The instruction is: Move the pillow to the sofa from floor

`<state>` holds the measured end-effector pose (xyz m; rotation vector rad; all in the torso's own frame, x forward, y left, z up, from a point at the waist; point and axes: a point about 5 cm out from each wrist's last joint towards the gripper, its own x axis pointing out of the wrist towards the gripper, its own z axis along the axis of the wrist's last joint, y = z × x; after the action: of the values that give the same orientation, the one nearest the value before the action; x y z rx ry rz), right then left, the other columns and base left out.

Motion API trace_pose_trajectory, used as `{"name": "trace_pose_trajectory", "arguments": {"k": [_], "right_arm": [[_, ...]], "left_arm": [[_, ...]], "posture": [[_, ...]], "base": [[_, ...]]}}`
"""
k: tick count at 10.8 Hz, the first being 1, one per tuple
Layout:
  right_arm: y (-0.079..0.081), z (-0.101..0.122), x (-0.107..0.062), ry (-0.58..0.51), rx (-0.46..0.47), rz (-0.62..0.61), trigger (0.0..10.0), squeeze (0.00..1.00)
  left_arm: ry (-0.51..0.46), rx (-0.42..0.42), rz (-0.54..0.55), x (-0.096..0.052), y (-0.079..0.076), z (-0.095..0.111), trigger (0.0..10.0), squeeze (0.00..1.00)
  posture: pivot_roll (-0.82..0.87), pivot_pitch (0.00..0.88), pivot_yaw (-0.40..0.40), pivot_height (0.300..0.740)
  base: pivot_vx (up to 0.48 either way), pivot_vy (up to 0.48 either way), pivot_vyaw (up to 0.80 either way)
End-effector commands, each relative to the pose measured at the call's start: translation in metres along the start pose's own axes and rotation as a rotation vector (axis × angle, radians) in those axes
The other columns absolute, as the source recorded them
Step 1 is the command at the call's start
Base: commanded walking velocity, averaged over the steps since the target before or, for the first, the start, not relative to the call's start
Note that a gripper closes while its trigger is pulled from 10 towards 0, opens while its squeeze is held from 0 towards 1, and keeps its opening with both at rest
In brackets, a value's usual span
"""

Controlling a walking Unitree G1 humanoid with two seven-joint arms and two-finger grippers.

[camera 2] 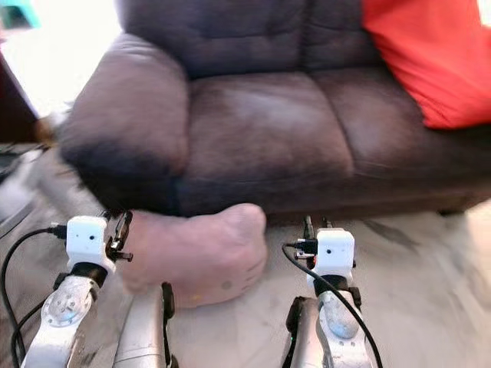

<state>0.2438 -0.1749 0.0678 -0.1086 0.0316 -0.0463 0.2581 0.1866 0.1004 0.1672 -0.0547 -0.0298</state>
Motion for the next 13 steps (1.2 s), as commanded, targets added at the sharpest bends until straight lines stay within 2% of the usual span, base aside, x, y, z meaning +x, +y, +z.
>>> {"name": "trace_pose_trajectory", "arguments": {"k": [1,2,4,6,8,10,11,12,13], "right_arm": [[0.0036,0.0018,0.002,-0.01,-0.003,0.012,10.0,0.0],[0.0037,0.0009,0.0015,-0.004,0.006,0.01,10.0,0.0],[0.0011,-0.0005,0.0016,0.002,0.021,0.004,10.0,0.0],[0.0025,0.0004,0.0022,-0.001,-0.029,0.023,10.0,0.0],[0.0047,0.0008,0.0026,-0.004,-0.007,0.031,10.0,0.0],[0.004,0.0008,0.0028,-0.003,0.021,0.024,10.0,0.0],[0.0036,0.0013,0.0027,-0.008,0.015,0.022,10.0,0.0],[0.0034,0.0046,0.0031,-0.033,-0.033,0.027,10.0,0.0],[0.0027,0.0053,0.0031,-0.037,-0.022,0.016,10.0,0.0]], "left_arm": [[0.022,0.008,0.01,-0.001,0.0048,-0.0036,10.0,0.0],[0.028,0.012,0.016,-0.0012,0.0056,-0.0046,10.0,0.0],[0.032,0.009,0.02,-0.0012,0.0056,-0.005,10.0,0.0],[0.032,0.008,0.026,-0.001,0.0062,-0.0051,10.0,0.0],[0.032,0.009,0.031,-0.0012,0.0071,-0.005,10.0,0.0],[0.035,0.014,0.043,-0.0011,0.0089,-0.0053,10.0,0.0],[0.034,0.015,0.044,-0.0011,0.009,-0.0052,10.0,0.0],[0.035,0.016,0.044,-0.0007,0.0085,-0.0053,10.0,0.0],[0.034,0.015,0.045,-0.0008,0.0085,-0.0053,10.0,0.0]], "posture": [[0.09,0.039,-0.027,0.506],[0.09,0.046,-0.029,0.506],[0.08,0.053,-0.03,0.506],[0.08,0.052,-0.033,0.506],[0.09,0.053,-0.035,0.506],[0.09,0.053,-0.035,0.506],[0.08,0.053,-0.034,0.506],[0.08,0.052,-0.035,0.506],[0.09,0.053,-0.035,0.506]], "base": [[0.0,0.0,0.8],[0.0,0.0,0.8],[0.0,0.0,0.0],[0.0,0.0,0.4],[0.0,0.0,0.65],[0.0,0.0,0.0],[0.0,0.0,0.0],[0.0,0.0,0.68],[0.0,0.0,0.8]]}}
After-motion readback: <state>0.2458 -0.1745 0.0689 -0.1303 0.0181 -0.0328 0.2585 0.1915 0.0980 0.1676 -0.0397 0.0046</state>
